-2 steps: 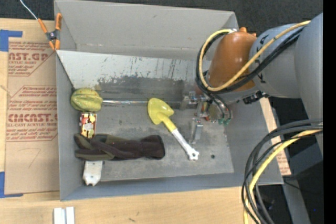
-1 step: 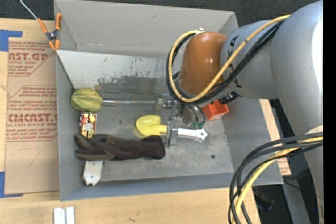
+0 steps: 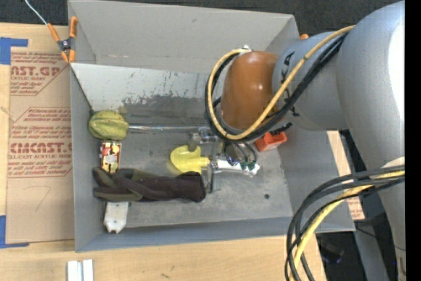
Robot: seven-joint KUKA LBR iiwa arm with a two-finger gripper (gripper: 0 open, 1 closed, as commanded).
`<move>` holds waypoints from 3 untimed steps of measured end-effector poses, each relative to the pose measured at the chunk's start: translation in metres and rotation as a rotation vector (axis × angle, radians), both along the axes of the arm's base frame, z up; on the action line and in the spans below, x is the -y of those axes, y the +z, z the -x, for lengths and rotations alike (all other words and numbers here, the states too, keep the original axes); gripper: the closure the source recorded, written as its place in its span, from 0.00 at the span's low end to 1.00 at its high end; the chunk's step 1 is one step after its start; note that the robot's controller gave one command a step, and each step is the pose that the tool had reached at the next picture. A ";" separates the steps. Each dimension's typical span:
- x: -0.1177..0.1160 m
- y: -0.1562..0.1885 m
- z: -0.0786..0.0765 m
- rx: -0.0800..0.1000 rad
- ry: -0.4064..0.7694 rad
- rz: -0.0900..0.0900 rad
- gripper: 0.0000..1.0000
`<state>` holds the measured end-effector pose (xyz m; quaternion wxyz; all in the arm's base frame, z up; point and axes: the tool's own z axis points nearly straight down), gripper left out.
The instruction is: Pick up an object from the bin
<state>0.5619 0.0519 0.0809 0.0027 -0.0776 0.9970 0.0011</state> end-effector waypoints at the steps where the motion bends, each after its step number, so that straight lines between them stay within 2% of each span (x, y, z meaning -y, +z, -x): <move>1: -0.002 -0.009 0.008 0.003 -0.087 0.000 1.00; 2: -0.002 -0.009 0.008 0.003 -0.087 0.000 1.00; 3: 0.007 0.068 0.037 -0.003 -0.033 0.001 1.00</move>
Offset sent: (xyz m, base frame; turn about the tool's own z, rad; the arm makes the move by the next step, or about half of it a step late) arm 0.0000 0.0000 0.0000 0.0000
